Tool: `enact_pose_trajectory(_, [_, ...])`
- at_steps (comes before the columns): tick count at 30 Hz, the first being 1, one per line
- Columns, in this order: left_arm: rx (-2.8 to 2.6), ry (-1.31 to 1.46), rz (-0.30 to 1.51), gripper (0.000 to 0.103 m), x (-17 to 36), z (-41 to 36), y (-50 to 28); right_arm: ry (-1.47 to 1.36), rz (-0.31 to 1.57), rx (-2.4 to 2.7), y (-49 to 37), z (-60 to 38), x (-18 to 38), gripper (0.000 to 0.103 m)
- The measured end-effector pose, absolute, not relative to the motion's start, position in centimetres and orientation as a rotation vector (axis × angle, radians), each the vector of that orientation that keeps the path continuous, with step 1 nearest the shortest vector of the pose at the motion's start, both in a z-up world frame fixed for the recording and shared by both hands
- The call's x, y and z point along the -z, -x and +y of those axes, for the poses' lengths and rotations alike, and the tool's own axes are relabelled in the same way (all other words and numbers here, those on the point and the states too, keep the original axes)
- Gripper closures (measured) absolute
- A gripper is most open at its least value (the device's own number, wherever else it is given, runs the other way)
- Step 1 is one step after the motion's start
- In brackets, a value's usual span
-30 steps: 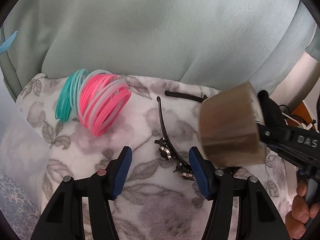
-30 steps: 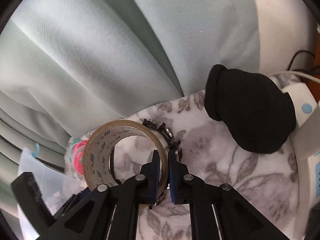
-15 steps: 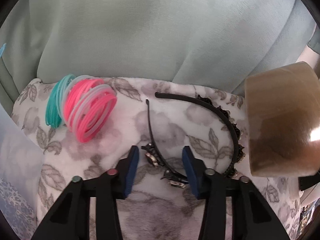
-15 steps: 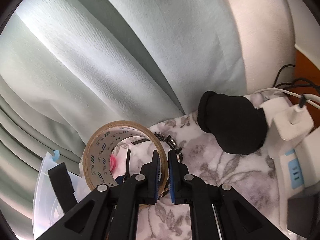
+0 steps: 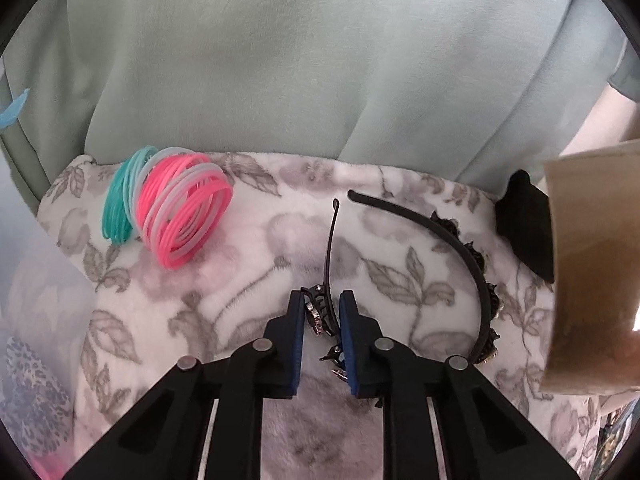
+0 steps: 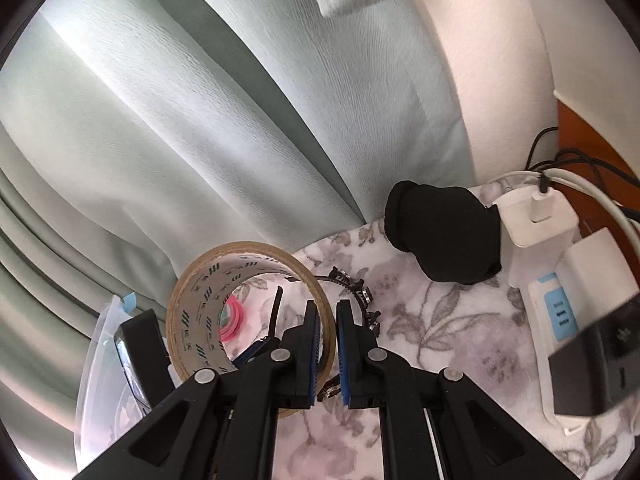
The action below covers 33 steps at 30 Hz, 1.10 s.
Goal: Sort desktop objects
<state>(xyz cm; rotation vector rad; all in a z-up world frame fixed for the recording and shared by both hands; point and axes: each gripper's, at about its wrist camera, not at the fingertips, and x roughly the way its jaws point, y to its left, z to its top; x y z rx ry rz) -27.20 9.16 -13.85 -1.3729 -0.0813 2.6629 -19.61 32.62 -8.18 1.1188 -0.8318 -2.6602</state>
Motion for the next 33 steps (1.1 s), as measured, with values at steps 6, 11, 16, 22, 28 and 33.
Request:
enact_pose_trajectory(6, [-2.637,1.383,-0.083,0.087,13.4,8.5,24.8,-1.105,-0.856,2.663,17.7,32.6,6.9,0.094])
enact_pose_trajectory(11, [-2.618,1.416,-0.071,0.087,14.8,9.2,23.3,-1.113,-0.877,2.654,16.1,32.5,7.5,0.094])
enact_pose_trajectory(16, [-2.602,1.437,-0.097,0.087,14.3,8.8,20.4,-1.137,-0.888,2.632,13.7,32.1,7.7,0.094])
enact_pose_trajectory(22, [-2.595,1.417,-0.102,0.088,13.9,8.3,18.0,-1.176,-0.922,2.595,10.8,30.9,8.8,0.094])
enact_pose_trajectory(28, [-2.592,1.390,-0.096,0.088,12.8,7.4,15.0,-1.203,-0.948,2.577,7.8,30.2,9.5,0.094])
enact_pose_trajectory(33, [-2.596,1.352,-0.095,0.088,11.6,6.6,13.0,-1.197,-0.962,2.575,5.9,30.0,9.4,0.094])
